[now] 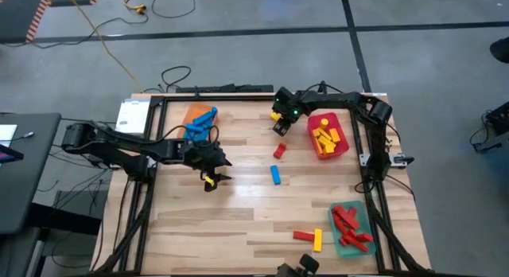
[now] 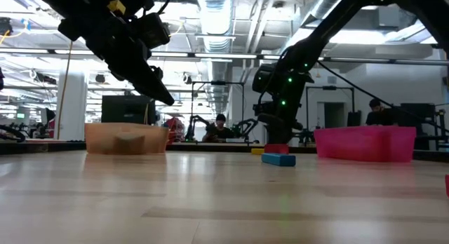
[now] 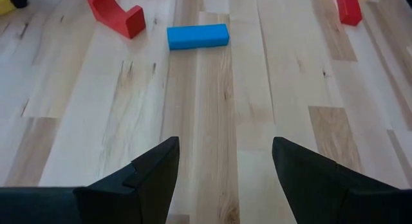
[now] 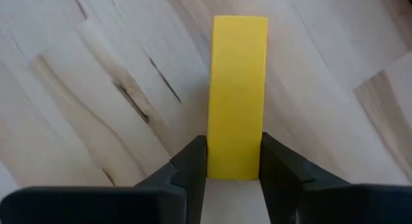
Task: Sort blocks
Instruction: Put the yellow rectangle block into the red bin, then put the red arch block into the green bin
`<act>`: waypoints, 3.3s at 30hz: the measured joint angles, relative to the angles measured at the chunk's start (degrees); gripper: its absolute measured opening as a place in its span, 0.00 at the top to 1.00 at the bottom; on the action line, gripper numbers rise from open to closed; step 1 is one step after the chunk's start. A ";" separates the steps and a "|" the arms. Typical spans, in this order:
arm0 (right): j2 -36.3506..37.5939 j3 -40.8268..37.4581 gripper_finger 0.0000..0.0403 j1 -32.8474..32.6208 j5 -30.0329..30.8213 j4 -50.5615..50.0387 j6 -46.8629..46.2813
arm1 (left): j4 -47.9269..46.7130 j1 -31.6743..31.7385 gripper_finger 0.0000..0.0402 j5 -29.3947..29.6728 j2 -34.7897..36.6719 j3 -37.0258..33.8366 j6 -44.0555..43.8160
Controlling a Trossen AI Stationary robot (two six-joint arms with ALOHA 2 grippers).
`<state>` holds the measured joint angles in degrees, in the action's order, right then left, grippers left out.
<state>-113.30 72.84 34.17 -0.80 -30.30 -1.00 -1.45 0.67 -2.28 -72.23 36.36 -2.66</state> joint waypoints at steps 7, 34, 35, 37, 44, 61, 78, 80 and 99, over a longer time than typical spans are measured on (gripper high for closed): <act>-0.39 0.07 0.64 -0.32 -0.13 0.42 -0.46 | 0.06 0.00 0.39 0.00 0.00 0.00 -0.48; -0.22 0.09 0.72 -2.47 -0.11 -1.01 -2.49 | 1.37 -5.20 0.39 0.02 0.00 0.00 0.29; -0.22 0.09 0.72 -2.61 -0.11 -1.10 -2.57 | 1.37 -5.20 0.39 0.04 0.00 0.00 0.16; -0.20 0.09 0.72 -3.06 -0.09 -1.28 -2.61 | 1.37 -5.20 0.39 0.04 0.00 0.00 -0.04; 2.38 -0.22 0.72 -4.85 -1.03 -5.40 -3.97 | 1.15 -5.20 0.39 0.04 0.00 0.00 -0.17; 25.68 -0.04 0.72 -15.00 3.72 -25.75 -14.51 | 1.30 -5.20 0.39 0.15 0.00 0.00 -0.16; 29.21 -2.56 0.72 -13.57 11.00 -52.21 -31.17 | 3.14 -5.20 0.39 0.05 -0.04 0.00 -0.06; 27.80 -4.74 0.72 -11.60 10.58 -52.54 -30.56 | 3.22 -5.20 0.39 0.04 -0.04 0.00 -0.11; 32.25 -14.75 0.49 -7.68 7.39 -44.31 -27.73 | 20.01 -3.91 0.39 0.35 -5.70 -0.02 8.16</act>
<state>-81.05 58.08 26.49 6.59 -74.61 -28.74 18.56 -3.24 -1.93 -77.93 36.34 5.51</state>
